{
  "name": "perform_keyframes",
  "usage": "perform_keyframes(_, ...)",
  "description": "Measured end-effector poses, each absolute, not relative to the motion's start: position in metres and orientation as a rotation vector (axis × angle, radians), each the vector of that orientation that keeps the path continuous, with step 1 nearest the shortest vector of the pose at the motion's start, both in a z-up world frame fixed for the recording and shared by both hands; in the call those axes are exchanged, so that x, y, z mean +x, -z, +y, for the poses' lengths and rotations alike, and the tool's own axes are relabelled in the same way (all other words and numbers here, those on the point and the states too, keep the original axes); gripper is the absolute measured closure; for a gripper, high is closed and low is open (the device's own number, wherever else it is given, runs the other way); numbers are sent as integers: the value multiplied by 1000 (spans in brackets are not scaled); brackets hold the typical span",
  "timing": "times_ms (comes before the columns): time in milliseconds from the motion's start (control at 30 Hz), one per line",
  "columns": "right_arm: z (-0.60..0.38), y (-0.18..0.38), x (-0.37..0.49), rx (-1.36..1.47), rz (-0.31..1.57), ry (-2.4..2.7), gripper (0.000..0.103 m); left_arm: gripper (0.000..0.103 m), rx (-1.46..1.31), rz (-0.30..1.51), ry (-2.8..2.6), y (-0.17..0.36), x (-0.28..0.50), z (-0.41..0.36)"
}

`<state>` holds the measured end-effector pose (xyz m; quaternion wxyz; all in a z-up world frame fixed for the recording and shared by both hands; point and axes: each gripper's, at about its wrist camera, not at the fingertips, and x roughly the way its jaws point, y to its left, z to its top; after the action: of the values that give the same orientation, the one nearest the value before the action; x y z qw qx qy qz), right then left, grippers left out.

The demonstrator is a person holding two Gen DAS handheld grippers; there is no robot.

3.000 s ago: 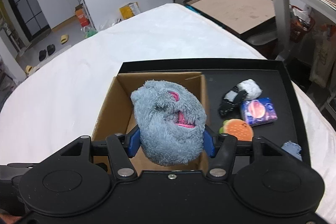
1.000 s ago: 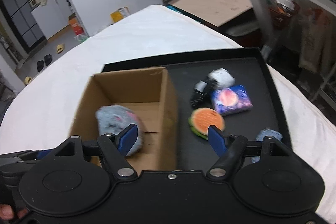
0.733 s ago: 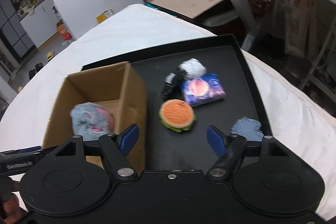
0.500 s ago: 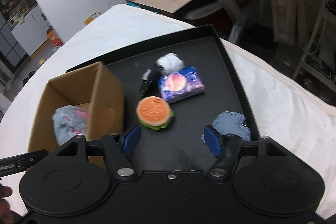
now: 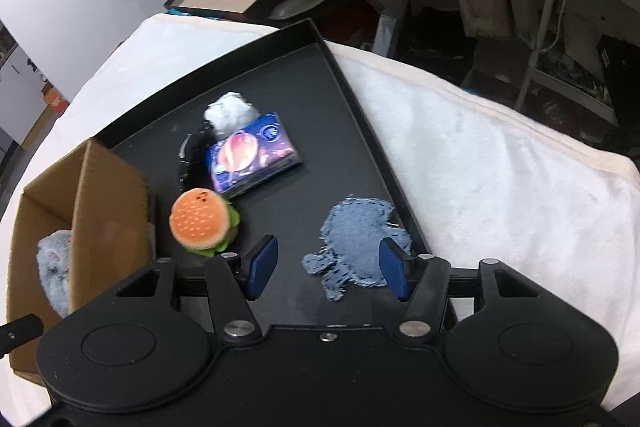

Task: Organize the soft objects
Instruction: 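Move the right gripper to the blue denim cloth and grasp it, then carry the denim cloth into the box and release it with the right gripper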

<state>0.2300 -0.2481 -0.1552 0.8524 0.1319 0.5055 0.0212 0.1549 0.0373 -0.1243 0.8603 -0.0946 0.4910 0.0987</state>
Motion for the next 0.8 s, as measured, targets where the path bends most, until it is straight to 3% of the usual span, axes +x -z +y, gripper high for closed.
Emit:
perform_keyframes(500,-247,188,245,225,1126,3,53,24,-179,1040,-259,124,166,31)
perform_keyframes(633,-249,186,244,223,1116,11,68,24,-190,1045,-258,123,165,32)
perform_keyframes(800,-251,178,241,283,1114,-26,72,24,-206,1044,-265,124,163,36)
